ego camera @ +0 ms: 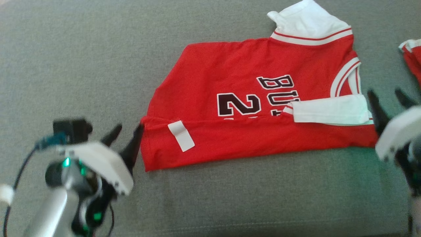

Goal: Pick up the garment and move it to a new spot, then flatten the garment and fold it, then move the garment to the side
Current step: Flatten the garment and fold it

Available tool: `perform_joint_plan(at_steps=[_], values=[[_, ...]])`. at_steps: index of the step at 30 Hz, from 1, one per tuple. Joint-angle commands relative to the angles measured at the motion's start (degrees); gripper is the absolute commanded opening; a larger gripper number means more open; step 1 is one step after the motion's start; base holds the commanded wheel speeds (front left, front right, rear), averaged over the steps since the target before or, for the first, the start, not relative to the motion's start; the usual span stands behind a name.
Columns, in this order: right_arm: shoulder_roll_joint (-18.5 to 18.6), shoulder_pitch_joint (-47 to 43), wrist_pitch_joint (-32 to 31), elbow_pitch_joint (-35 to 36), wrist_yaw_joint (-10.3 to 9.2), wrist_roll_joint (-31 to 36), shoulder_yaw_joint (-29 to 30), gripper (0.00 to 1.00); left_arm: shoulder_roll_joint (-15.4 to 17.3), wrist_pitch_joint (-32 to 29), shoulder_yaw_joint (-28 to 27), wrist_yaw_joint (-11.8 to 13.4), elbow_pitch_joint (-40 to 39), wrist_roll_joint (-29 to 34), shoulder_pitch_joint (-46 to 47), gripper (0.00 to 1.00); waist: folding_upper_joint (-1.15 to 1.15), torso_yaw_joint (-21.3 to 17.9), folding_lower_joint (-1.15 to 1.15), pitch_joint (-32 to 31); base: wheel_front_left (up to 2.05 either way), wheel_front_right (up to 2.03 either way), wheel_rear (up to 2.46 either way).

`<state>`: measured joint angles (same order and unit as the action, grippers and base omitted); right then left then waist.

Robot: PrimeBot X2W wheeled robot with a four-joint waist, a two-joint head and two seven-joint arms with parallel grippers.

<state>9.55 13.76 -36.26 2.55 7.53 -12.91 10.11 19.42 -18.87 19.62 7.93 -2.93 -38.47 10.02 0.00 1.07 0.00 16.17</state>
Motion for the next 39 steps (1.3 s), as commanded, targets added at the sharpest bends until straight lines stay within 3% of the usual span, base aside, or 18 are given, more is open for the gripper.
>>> perform_joint_plan(at_steps=[1, 4, 8, 15, 21, 22, 23, 25, 26, 39], values=[[1.3, -1.7, -0.1, 2.4, -0.04, 0.3, -1.3, 1.0, 1.5, 0.5, -2.5, 0.3, -2.4, -0.1, -0.1, 1.0, 0.0, -0.3, 0.0, -0.4, 0.0, 0.0, 0.0], [3.7, -7.0, -1.8, 4.3, -0.04, -0.2, -2.9, 1.0, 1.4, 1.1, -3.1, 1.6, -4.6, -1.0, -5.1, 1.0, 0.0, -0.6, 0.0, -0.3, 0.0, 0.0, 0.0], [5.2, -10.3, -3.1, 4.6, -0.04, 0.0, -2.6, 1.0, 0.7, 1.0, -2.4, 1.5, -4.5, -2.2, -7.9, 1.0, 0.0, -0.4, 0.0, 1.7, 0.0, 0.0, 0.0], [4.1, -6.7, -2.7, -0.1, -0.04, 1.0, -1.7, 1.0, -0.6, 1.2, -1.3, -0.2, 0.0, -3.0, -4.9, 1.0, 0.0, 0.1, 0.0, 3.6, 0.0, 0.0, 0.0], [4.0, -5.1, -6.4, -5.4, -0.04, -1.7, -5.0, 1.0, -1.8, -2.4, 2.1, -3.8, 4.9, -5.6, -3.9, 1.0, 0.0, 0.4, 0.0, 3.3, 0.0, 0.0, 0.0], [4.2, -5.1, -6.9, -5.7, -0.04, -2.3, -5.2, 0.97, -2.0, -2.8, 2.6, -4.5, 5.4, -6.1, -3.7, 1.0, 0.0, 0.5, 0.0, 3.1, 0.0, 0.0, 0.0], [4.5, -5.2, -7.1, -5.8, -0.04, -2.7, -5.3, 0.73, -2.2, -3.1, 3.0, -5.1, 5.9, -6.3, -3.5, 0.98, 0.0, 0.5, 0.0, 3.0, 0.0, 0.0, 0.0], [4.6, -5.4, -7.8, -5.8, -0.04, -4.3, -5.9, 0.0, -2.5, -3.3, 3.5, -6.0, 6.8, -6.8, -3.1, 0.22, 0.0, 0.5, 0.0, 2.6, 0.0, 0.0, 0.0], [4.6, -5.6, -7.9, -5.8, -0.04, -5.3, -6.0, 0.0, -2.7, -3.3, 3.5, -6.3, 7.2, -7.1, -3.0, 0.0, 0.0, 0.5, 0.0, 2.3, 0.0, 0.0, 0.0], [9.5, -7.0, -10.3, -4.1, -0.04, -12.4, -3.2, 0.0, 0.2, -4.0, 1.9, -8.0, 8.5, -9.2, -3.7, 0.0, 0.0, 0.7, 0.0, 0.3, 0.0, 0.0, 0.0]])
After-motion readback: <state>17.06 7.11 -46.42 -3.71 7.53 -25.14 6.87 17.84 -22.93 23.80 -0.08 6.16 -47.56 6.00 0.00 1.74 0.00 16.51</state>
